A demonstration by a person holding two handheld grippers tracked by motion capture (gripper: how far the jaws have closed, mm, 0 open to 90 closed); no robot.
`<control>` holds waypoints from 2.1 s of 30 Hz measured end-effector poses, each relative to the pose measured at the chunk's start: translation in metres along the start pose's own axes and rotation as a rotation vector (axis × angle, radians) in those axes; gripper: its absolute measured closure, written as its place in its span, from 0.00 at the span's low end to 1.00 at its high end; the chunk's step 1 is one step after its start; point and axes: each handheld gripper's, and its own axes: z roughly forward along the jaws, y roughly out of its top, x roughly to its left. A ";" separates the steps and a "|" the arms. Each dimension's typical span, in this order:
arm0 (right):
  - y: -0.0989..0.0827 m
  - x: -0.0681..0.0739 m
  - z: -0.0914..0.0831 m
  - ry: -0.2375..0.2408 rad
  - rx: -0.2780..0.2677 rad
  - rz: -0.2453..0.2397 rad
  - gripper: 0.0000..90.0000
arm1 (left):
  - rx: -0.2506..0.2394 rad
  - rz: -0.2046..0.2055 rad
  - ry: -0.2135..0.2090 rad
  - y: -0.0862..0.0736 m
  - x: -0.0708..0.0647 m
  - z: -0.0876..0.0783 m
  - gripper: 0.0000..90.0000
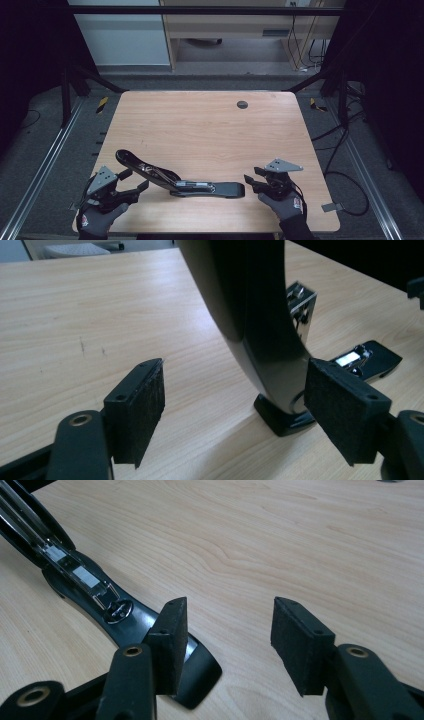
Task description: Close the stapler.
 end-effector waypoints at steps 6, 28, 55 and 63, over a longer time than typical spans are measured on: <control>-0.007 0.001 -0.006 -0.004 0.002 0.004 0.62 | -0.030 -0.004 0.003 0.011 -0.001 0.000 0.27; -0.012 0.021 0.013 0.055 0.087 -0.033 1.00 | -0.100 -0.037 0.034 0.040 0.005 0.004 0.44; -0.019 0.029 0.037 0.073 0.166 -0.051 1.00 | -0.117 -0.060 0.018 0.050 -0.009 0.006 0.64; -0.021 0.028 0.040 0.079 0.184 -0.064 1.00 | -0.123 -0.050 0.009 0.055 -0.017 0.009 0.65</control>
